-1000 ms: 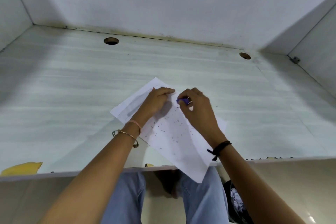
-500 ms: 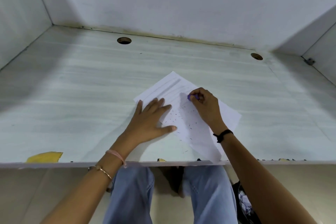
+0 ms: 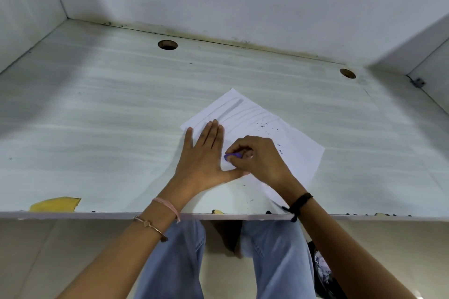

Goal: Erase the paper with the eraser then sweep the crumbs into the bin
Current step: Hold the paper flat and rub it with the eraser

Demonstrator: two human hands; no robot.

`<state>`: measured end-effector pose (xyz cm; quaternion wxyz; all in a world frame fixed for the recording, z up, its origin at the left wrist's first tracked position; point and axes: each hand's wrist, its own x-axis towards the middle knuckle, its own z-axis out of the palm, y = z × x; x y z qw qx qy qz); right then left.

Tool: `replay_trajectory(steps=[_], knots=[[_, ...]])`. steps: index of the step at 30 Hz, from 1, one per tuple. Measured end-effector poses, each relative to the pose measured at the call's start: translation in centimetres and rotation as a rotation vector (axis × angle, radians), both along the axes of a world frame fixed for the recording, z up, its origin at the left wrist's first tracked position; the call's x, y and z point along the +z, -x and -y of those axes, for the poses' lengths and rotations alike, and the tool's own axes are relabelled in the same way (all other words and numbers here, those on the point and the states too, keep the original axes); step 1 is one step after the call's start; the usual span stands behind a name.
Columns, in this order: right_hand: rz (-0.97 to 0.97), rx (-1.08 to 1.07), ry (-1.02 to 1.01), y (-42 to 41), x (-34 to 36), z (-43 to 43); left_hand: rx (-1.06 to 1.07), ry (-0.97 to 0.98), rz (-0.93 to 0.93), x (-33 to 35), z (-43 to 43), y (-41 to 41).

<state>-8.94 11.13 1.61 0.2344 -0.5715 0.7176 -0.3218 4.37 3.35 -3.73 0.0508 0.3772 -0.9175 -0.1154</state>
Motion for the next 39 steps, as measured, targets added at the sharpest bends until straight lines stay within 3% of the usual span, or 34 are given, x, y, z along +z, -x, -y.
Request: replay_trajectory(steps=[4,8,12,17,21,26,30,35,39], knots=[[-0.109,-0.081,0.023,0.9,0.6,1.0,0.01,-0.013,-0.032,-0.3,0.1,0.1],[-0.134,0.067,-0.061,-0.3,0.8,0.3,-0.006,0.023,-0.008,-0.3,0.1,0.1],[-0.117,-0.102,0.012,1.5,0.8,1.5,0.01,-0.003,-0.038,-0.4,0.1,0.1],[-0.153,0.066,-0.046,-0.6,0.8,0.5,-0.024,0.046,-0.006,-0.5,0.2,0.0],[-0.104,-0.097,-0.002,1.2,0.9,1.5,-0.013,0.015,-0.014,-0.5,0.1,0.1],[-0.148,0.072,-0.055,-0.7,0.9,0.4,-0.026,0.046,0.018,-0.3,0.1,-0.1],[-0.104,-0.114,0.01,1.7,1.0,1.5,-0.01,0.007,0.003,-0.2,0.0,0.0],[-0.154,0.093,-0.047,-0.6,0.8,-0.2,-0.027,0.027,0.013,-0.1,0.0,-0.1],[-0.133,-0.092,0.02,2.1,0.9,1.5,-0.014,-0.004,0.007,0.0,0.0,0.0]])
